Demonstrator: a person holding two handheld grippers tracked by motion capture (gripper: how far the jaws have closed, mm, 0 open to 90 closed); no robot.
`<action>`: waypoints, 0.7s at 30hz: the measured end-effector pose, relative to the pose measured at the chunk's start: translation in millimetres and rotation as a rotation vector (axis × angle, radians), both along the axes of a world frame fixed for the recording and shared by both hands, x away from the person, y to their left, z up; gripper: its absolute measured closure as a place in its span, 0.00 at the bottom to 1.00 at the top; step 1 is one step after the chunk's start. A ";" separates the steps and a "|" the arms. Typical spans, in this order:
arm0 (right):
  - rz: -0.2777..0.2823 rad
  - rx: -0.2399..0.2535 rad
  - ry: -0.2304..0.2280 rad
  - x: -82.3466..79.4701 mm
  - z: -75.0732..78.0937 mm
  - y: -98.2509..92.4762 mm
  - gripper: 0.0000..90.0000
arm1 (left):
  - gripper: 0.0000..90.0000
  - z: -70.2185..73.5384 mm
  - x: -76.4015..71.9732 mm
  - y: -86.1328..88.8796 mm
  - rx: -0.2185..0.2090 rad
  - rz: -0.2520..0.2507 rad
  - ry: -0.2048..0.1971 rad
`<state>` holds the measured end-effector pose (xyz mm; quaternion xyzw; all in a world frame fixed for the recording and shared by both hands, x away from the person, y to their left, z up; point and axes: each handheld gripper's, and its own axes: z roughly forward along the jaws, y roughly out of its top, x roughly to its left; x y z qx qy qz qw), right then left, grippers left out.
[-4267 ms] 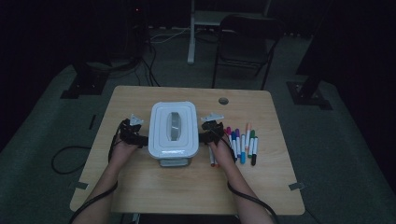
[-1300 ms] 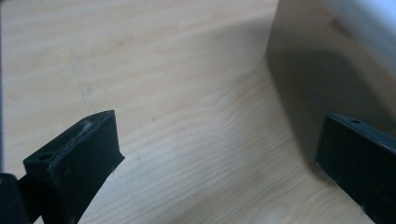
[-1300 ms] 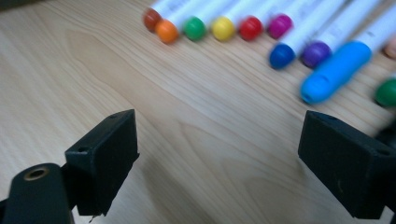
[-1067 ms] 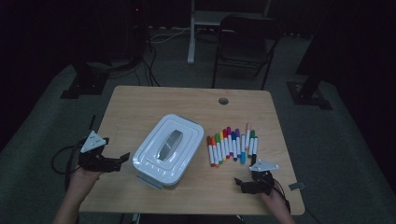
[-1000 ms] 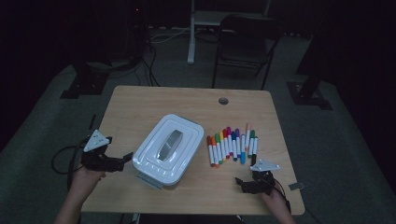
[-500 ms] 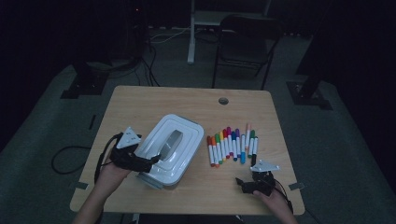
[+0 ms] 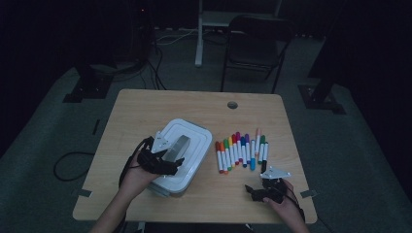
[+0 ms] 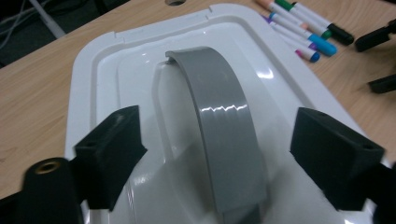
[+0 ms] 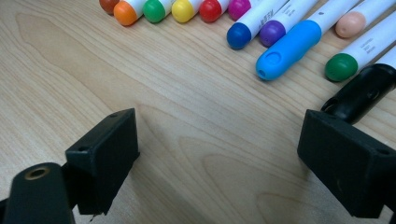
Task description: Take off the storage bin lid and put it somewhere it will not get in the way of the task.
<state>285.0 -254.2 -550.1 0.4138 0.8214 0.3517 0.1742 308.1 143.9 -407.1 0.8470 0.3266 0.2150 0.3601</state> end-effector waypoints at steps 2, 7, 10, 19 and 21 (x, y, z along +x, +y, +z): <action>0.000 0.000 0.000 0.0 0.0 0.0 0.13 | 0.25 -1.3 0.6 -1.2 0.003 0.004 0.000; 0.005 0.000 -0.001 0.6 -0.1 -0.1 0.13 | 0.36 -5.7 2.7 -4.5 -0.005 -0.007 0.015; 0.010 0.000 -0.002 1.6 -0.1 0.0 0.13 | 0.44 -5.3 3.3 -4.8 -0.010 -0.015 0.019; 0.004 0.000 0.000 2.5 0.0 0.2 0.13 | 0.66 -6.3 2.7 -6.4 -0.028 -0.017 0.013; 0.002 -0.001 -0.001 2.2 0.0 0.2 0.13 | 0.70 -7.3 3.1 -5.4 -0.032 -0.009 0.015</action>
